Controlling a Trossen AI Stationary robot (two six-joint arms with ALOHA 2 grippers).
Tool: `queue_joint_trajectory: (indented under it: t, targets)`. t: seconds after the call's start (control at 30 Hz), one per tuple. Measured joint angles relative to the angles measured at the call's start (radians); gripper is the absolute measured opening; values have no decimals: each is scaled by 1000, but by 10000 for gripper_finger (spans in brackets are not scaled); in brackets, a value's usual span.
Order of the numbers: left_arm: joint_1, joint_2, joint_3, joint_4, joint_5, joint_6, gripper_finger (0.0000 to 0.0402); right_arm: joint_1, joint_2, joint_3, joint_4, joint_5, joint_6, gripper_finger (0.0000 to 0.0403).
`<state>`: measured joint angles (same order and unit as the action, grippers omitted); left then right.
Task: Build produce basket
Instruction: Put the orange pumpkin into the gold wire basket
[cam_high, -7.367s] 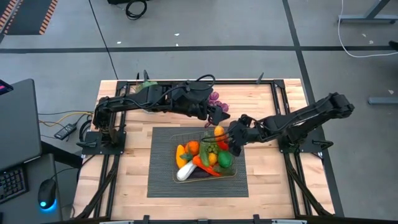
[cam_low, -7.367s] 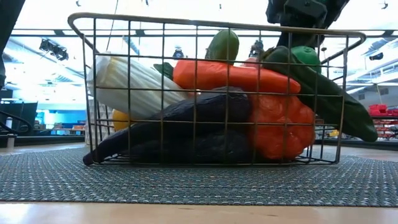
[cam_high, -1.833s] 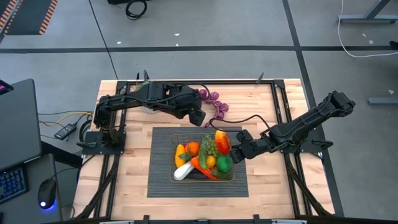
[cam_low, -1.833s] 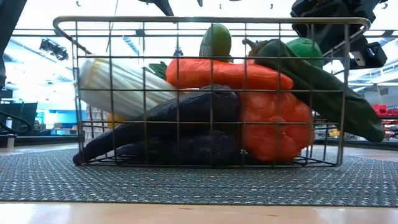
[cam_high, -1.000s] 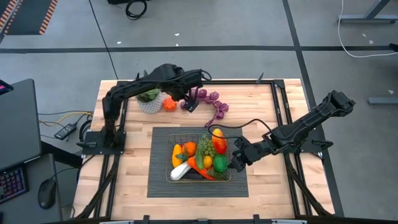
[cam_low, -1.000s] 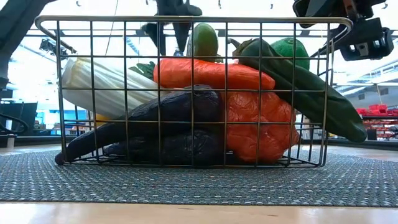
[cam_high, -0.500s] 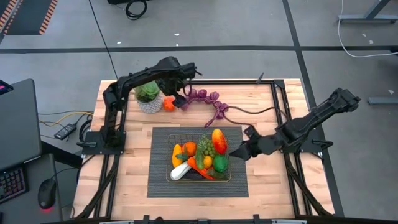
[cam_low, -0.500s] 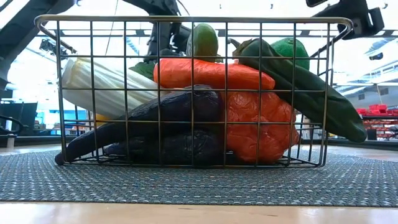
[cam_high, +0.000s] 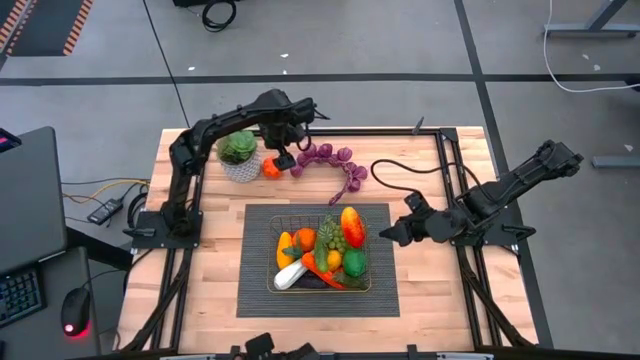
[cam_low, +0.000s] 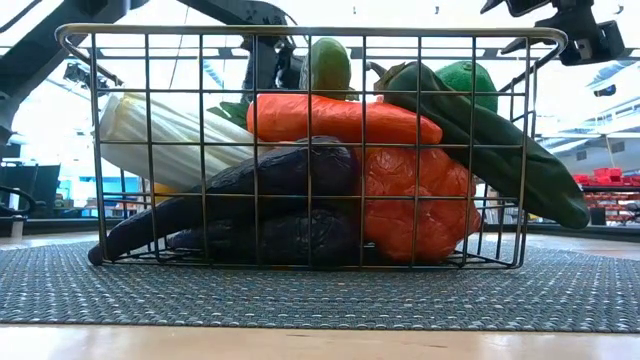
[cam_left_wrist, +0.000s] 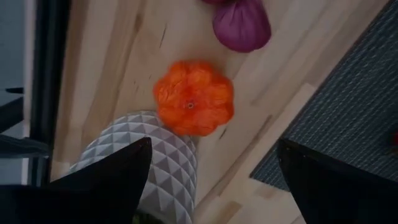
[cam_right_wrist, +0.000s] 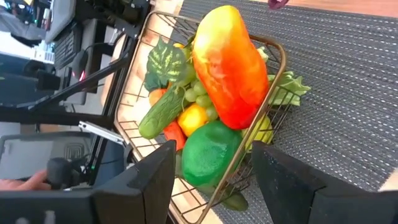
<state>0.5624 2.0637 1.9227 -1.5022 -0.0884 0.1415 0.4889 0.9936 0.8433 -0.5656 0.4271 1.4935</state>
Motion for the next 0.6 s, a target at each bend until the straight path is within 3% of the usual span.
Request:
queue_joint_trajectory:
  t: [0.6]
  targets:
    - [76, 182, -1, -40, 42, 66, 353, 0, 1, 0, -38, -1, 79, 217]
